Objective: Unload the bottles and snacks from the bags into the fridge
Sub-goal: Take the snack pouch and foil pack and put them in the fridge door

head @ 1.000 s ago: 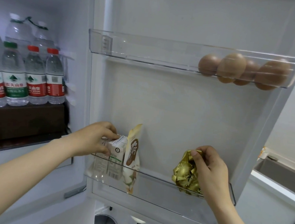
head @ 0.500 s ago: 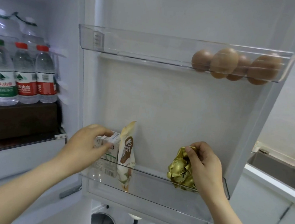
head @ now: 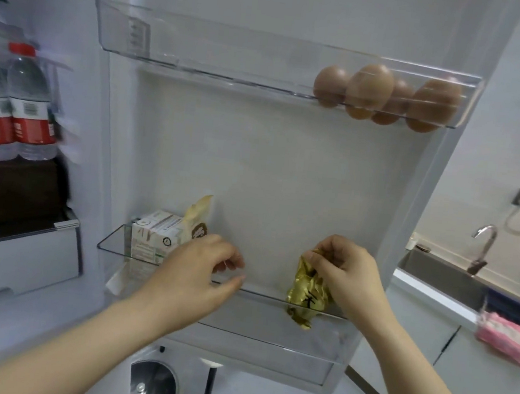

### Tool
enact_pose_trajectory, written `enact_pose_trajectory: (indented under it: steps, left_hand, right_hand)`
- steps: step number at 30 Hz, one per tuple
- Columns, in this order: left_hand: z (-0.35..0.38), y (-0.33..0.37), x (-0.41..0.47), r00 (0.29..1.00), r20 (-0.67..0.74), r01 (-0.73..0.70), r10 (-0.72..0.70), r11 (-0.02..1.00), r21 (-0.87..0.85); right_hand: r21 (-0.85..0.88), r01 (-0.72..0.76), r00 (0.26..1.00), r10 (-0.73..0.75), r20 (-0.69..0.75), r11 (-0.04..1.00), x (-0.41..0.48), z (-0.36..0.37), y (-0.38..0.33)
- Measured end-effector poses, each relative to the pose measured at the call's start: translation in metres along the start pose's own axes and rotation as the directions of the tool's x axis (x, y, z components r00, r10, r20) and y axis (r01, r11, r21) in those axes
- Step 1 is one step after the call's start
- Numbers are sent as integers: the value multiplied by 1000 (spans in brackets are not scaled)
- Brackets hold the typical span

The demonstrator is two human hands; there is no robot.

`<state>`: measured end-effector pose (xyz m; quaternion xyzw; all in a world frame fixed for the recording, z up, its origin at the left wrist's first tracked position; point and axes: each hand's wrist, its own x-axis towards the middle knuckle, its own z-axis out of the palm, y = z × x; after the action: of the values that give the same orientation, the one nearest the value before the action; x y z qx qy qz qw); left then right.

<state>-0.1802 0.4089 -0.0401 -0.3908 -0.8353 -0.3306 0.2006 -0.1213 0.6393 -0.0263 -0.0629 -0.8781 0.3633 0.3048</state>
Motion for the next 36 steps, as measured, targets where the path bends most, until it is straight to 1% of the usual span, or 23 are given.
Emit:
enact_pose_trajectory:
  steps: [3,10,14,16,18,21,26,29,36]
  left_hand:
    - [18,-2,4,998,31,49,-48,999,-18]
    - [34,1,12,988,7,154,-155,986,67]
    - [35,3,15,977,18,213,-214,976,45]
    - [34,4,15,971,28,236,-237,971,35]
    - [34,4,16,967,38,251,-253,967,38]
    - [32,4,15,967,38,250,-252,967,49]
    - [31,6,14,965,41,259,-261,965,40]
    - [30,7,16,957,53,285,-286,958,24]
    - [27,7,16,947,86,314,-310,948,-46]
  right_hand:
    - [-106,34,999,-31,34,994,-5,-11,6]
    - [-282,86,996,-81,30,956,-15,-28,23]
    - [-400,143,989,-116,91,905,-16,-32,24]
    - [-483,175,983,-129,127,858,-16,-28,22]
    - [-551,173,984,-114,139,816,-14,-25,20]
    - [-613,138,990,-82,118,778,-9,-23,18]
    - [-643,110,993,-63,97,757,-8,-20,11]
    - [-649,123,992,-89,85,751,-9,-20,8]
    - [-580,164,986,-151,71,798,-14,-17,-2]
